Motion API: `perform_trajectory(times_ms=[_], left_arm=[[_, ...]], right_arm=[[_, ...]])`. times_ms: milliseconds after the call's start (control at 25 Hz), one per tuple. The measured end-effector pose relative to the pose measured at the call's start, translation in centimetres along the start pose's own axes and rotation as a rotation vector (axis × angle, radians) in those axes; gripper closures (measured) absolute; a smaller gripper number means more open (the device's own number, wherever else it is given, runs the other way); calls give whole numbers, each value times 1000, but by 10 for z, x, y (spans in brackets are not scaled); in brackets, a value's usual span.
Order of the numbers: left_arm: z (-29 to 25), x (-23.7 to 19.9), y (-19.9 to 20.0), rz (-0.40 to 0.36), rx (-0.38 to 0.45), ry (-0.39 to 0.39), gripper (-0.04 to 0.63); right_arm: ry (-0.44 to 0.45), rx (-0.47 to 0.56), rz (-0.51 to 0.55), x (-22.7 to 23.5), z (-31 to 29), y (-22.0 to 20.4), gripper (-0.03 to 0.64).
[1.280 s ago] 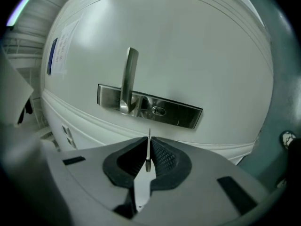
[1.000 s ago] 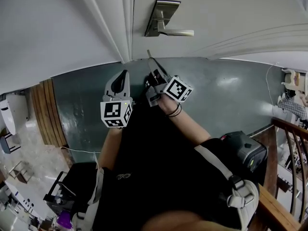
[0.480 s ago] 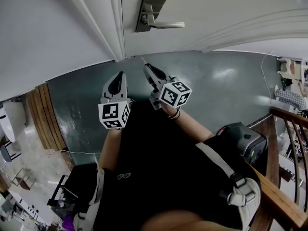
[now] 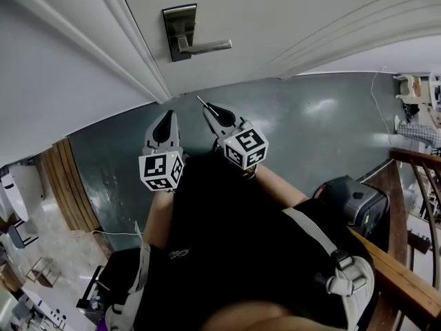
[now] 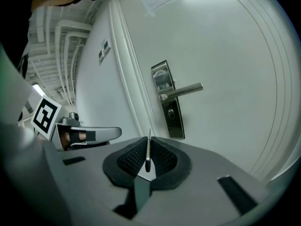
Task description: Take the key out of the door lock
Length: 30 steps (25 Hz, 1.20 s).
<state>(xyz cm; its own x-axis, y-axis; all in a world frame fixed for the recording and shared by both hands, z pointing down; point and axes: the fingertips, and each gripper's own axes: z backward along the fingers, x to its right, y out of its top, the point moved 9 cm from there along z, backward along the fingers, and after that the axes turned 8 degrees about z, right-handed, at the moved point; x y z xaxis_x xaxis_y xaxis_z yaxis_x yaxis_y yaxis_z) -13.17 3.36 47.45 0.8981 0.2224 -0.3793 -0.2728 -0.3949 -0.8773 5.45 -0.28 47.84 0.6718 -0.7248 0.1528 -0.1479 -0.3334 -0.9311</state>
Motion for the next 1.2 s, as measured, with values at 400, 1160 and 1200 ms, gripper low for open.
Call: perform_trajectory(times_ms=[400, 1160, 1200], left_arm=[[-16, 44, 21, -20, 56, -49, 571], [-6, 84, 115, -113, 309, -72, 571], [-5, 86, 119, -120, 317, -72, 571]], right_arm=[[-63, 49, 176, 24, 39, 26, 586], [-143, 317, 252, 39, 67, 134, 586], [-146, 324, 258, 39, 67, 137, 586]])
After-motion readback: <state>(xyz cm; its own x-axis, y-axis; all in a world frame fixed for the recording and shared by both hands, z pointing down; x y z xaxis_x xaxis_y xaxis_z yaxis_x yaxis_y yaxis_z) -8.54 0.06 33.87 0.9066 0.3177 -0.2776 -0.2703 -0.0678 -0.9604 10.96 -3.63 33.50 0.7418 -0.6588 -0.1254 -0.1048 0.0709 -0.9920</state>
